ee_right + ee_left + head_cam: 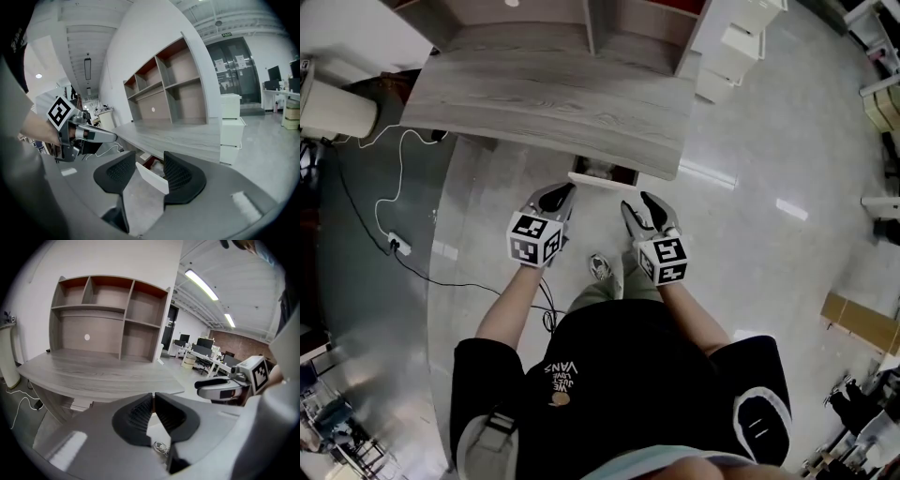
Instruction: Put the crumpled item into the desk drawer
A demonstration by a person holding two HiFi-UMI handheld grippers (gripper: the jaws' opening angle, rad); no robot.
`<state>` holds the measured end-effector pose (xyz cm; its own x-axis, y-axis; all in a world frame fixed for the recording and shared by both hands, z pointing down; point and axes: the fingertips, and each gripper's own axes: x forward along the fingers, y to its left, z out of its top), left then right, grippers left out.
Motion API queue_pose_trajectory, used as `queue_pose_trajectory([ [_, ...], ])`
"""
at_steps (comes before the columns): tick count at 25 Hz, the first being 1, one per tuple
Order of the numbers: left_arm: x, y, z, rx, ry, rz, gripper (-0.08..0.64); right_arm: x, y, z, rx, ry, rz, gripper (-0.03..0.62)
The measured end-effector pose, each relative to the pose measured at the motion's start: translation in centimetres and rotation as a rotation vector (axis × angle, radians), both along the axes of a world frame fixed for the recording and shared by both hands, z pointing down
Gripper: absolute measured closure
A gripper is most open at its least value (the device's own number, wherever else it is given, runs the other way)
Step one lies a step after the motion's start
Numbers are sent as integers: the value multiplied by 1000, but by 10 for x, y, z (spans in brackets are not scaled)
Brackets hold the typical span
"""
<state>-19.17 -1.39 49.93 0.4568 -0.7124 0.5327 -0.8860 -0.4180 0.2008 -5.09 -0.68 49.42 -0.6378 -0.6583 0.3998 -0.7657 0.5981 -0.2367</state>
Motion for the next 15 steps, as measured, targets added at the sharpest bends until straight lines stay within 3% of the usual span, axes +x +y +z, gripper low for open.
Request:
queue_pose_trajectory([
  [6, 0, 19, -23, 76, 16, -30, 494, 1, 5, -30, 53, -20, -7, 459],
  [12, 1, 34, -47, 148, 58, -71, 498, 0, 7, -63, 115, -55, -21, 579],
  [15, -4, 41, -60, 179, 88, -114, 503, -4, 9, -78, 133, -74, -34, 588],
])
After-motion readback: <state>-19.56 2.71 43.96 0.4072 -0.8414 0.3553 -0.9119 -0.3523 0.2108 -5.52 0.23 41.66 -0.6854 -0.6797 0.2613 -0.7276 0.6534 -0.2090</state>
